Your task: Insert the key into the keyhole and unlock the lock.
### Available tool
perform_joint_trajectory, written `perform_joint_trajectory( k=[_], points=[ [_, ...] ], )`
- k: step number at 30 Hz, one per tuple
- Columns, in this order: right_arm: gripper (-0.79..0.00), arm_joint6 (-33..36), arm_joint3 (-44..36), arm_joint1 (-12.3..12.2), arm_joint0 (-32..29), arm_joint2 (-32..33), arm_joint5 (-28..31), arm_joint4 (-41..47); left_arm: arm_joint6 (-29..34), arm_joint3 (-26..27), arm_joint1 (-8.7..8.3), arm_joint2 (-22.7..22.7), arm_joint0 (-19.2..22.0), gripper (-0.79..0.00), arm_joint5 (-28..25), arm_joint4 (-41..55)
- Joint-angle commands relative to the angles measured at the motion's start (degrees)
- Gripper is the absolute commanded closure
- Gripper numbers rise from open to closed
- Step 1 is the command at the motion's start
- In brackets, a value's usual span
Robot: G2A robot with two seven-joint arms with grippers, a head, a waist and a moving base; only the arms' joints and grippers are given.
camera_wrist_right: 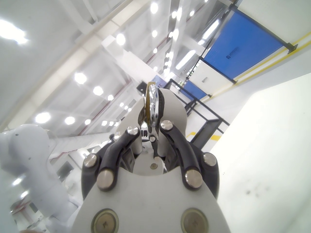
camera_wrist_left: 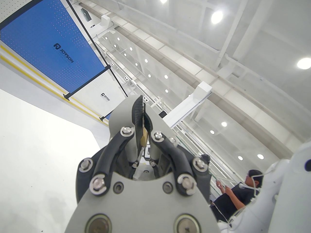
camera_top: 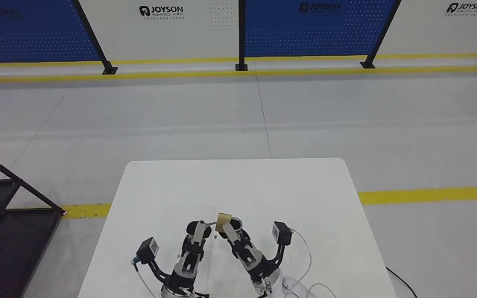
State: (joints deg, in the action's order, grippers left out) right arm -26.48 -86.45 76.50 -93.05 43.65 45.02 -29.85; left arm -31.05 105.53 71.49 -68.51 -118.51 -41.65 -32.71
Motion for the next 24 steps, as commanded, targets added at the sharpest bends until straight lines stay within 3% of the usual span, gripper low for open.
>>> perform_joint_trajectory(
  k=[1,24],
  points=[
    [0.000,0.0,-0.1,-0.1,-0.3,0.4,0.2,-0.3,0.3,0.0,-0.06,-0.4,-0.1,0.000,-0.2,0.0],
    [0.000,5.7,-2.7,-0.9,-2.9,3.5,0.5,-0.9,7.0,0.7,-0.78,-2.9,-1.5,0.000,-2.5,1.7]
  ],
)
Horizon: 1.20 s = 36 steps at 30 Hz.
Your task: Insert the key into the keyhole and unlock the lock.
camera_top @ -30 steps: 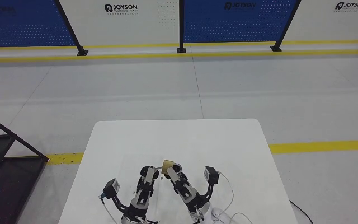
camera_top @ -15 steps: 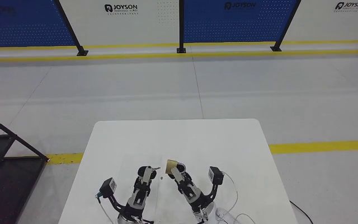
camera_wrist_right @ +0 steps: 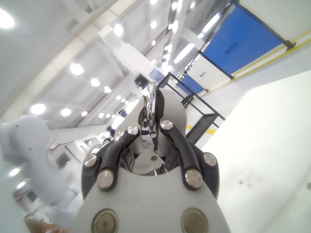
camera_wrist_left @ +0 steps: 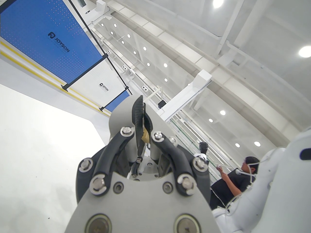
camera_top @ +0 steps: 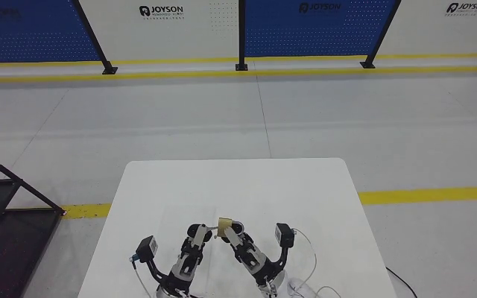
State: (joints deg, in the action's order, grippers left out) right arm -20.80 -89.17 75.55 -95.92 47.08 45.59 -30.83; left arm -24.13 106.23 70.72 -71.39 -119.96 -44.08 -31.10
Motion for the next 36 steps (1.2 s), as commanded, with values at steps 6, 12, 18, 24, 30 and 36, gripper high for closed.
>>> perform_joint_trajectory(
  k=[6,12,18,24,30,36],
  points=[
    [0.000,0.3,0.0,0.1,0.1,0.1,-0.2,0.0,0.8,0.0,-0.07,-0.3,-0.2,0.000,-0.2,0.0],
    [0.000,1.4,0.2,0.2,0.2,0.0,-0.1,-0.7,1.3,0.0,-0.12,-0.5,-0.3,0.000,-0.1,0.0],
    [0.000,1.8,0.3,0.2,0.3,0.0,0.0,-1.0,1.7,-0.1,-0.18,-0.9,-0.3,0.000,-0.3,0.3],
    [0.000,2.0,0.2,0.2,0.3,0.1,0.1,-1.4,3.0,-0.1,-0.31,-1.1,-0.4,0.000,-0.8,0.4],
    [0.000,2.0,0.2,0.3,0.2,0.1,0.2,-1.7,3.4,-0.2,-0.33,-1.0,-0.5,-0.142,-0.7,-0.3],
    [0.000,1.7,0.3,0.2,-0.1,0.6,0.6,-1.6,2.8,0.0,-0.28,-0.9,-0.4,-0.336,-0.4,-0.3]
  ],
)
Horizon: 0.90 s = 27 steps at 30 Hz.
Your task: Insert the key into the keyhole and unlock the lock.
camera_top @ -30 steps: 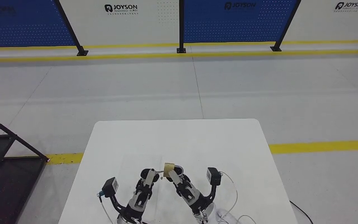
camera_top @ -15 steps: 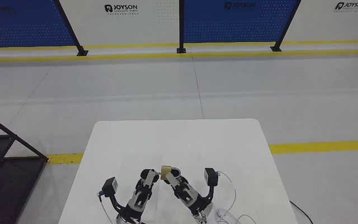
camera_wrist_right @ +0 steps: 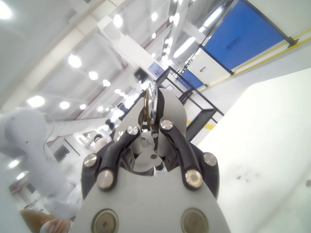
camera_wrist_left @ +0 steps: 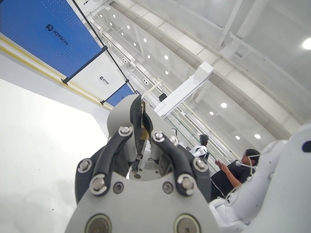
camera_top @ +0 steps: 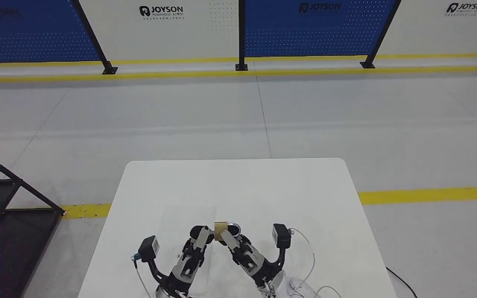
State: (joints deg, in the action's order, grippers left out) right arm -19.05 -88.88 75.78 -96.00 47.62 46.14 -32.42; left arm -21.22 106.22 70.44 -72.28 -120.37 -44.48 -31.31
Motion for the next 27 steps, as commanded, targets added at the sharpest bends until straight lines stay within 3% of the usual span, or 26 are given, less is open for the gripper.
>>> perform_joint_trajectory(
  k=[1,8,12,18,27],
  points=[
    [0.000,-0.1,0.0,0.0,-0.1,0.2,0.1,0.1,-0.2,0.0,0.01,0.0,0.0,-0.323,0.1,-0.1],
    [0.000,-0.6,-0.2,-0.1,-0.5,0.9,0.5,0.6,-0.6,-0.2,0.02,-0.1,-0.1,-0.299,0.2,-0.3],
    [0.000,-0.6,-0.4,-0.2,-0.7,1.3,0.7,0.9,-0.5,-0.5,-0.01,-0.3,-0.2,-0.200,-0.2,-0.5],
    [0.000,-0.1,-0.7,-0.2,-1.1,1.4,0.7,1.1,-0.1,-0.6,-0.07,-0.4,-0.2,-0.139,-0.3,-0.5],
    [0.000,0.6,-0.6,-0.1,-1.1,1.3,0.4,1.2,-0.1,-0.5,-0.06,-0.4,-0.1,-0.123,0.2,-1.2]
  ],
)
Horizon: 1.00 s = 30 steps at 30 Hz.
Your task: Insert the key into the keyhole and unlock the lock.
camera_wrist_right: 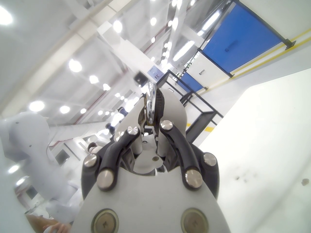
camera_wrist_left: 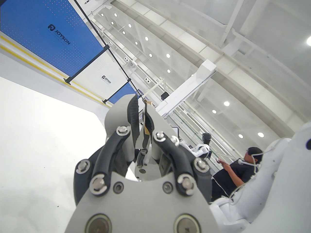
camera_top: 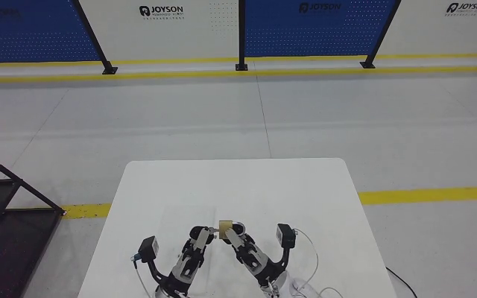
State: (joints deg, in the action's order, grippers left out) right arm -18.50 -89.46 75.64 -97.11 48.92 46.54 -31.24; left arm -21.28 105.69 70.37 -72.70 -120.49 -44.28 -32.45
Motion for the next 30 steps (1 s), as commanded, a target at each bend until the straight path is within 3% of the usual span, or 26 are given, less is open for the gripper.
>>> perform_joint_trajectory(
  k=[1,3,30],
  points=[
    [0.000,0.2,0.1,0.0,0.0,-0.1,0.0,0.1,0.0,0.0,0.00,0.1,0.0,-0.105,0.0,-0.2],
    [0.000,0.3,0.1,0.1,0.1,-0.2,-0.1,0.2,-0.2,-0.1,0.01,0.0,0.0,0.000,0.0,-0.4],
    [0.000,2.7,-0.8,-0.2,-0.6,0.6,-1.3,1.3,-6.5,-2.2,0.08,-0.1,0.6,0.000,1.1,-15.1]
  ],
)
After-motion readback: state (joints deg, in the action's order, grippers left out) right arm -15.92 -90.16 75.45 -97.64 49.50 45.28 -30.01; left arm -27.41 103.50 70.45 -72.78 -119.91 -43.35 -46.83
